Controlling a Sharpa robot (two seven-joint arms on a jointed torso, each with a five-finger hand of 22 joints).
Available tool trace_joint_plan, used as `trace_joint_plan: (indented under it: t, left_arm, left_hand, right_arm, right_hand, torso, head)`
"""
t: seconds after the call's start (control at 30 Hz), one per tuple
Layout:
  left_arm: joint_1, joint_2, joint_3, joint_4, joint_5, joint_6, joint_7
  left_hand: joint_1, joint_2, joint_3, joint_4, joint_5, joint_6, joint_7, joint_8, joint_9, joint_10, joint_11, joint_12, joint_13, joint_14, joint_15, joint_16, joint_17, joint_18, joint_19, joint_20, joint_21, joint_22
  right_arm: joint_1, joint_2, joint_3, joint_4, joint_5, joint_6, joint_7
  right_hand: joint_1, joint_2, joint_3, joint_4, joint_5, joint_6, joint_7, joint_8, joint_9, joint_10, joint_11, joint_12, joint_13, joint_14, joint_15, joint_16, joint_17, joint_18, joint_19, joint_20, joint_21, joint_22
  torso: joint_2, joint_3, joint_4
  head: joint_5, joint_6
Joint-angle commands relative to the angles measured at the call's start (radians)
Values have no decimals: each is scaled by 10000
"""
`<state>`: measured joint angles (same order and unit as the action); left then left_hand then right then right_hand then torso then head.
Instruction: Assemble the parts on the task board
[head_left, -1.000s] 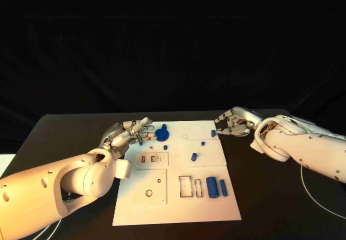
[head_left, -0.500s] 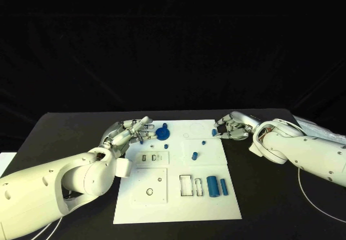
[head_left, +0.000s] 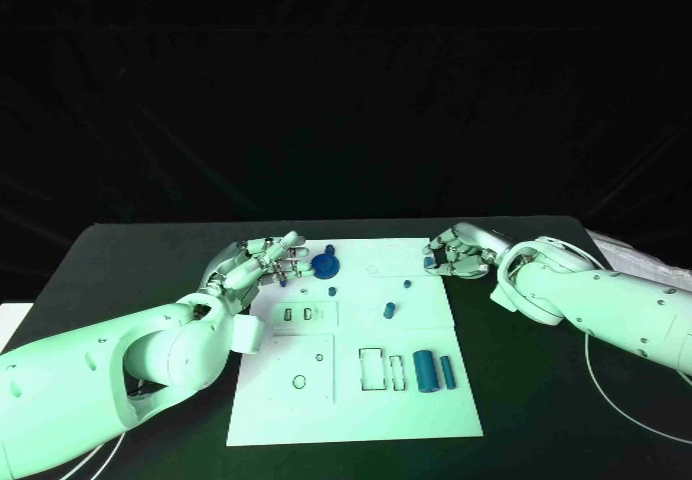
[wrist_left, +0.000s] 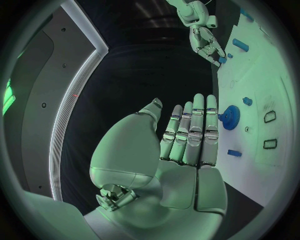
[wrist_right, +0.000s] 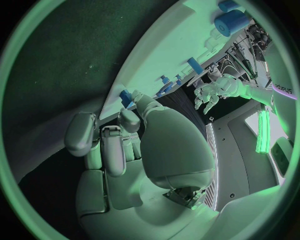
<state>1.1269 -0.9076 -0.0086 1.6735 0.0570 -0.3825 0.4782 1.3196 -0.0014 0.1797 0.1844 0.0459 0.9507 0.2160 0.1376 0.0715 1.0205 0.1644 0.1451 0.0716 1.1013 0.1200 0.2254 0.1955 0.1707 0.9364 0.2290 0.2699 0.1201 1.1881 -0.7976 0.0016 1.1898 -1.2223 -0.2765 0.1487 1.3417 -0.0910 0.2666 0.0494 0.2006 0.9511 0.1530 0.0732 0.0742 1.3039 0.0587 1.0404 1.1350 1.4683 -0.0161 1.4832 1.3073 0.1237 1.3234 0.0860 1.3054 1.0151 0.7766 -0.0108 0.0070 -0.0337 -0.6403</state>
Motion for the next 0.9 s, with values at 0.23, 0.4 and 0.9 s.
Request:
trace_joint_plan:
  t: [0.23, 0.4, 0.9]
  left_arm:
    - [0, 13, 5, 16, 0, 209, 92]
    - [0, 12, 5, 18, 0, 214, 88]
    - [0, 17, 5, 21, 0, 225, 78]
  left_hand:
    - [0, 84, -13, -62, 34, 72, 24, -40, 0, 67, 12, -67, 5, 59, -31, -47, 18, 131, 62, 7, -43, -20]
    - [0, 84, -13, -62, 34, 72, 24, -40, 0, 67, 12, -67, 5, 59, -31, -47, 18, 131, 62, 7, -43, -20]
    - [0, 84, -13, -62, 34, 72, 24, -40, 0, 67, 12, -67, 5, 59, -31, -47, 18, 131, 62, 7, -43, -20]
  right_arm:
    - [-15, 67, 1, -63, -22, 177, -80]
    - [-17, 86, 1, -105, -22, 198, -121]
    - [-21, 155, 1, -171, -149, 296, -299]
  right_hand:
    - [76, 130, 99, -109, -132, 431, -65, 173, 74, 178, -46, 293, 226, 709, -48, 58, 1031, -186, 31, -18, 79, 26]
    - [63, 165, 148, -149, -145, 660, -128, 263, 107, 260, -96, 430, 348, 713, -87, 69, 1053, -186, 32, -47, 89, 37]
    - [68, 210, 220, -213, -188, 867, -192, 331, 135, 332, -149, 549, 462, 722, -132, 93, 1102, -196, 55, -89, 121, 91]
  torso:
    - [0, 3, -11]
    - [-2, 6, -3]
    - [0, 9, -1]
  head:
    - [-21, -13]
    - [-34, -22]
    - [-37, -54]
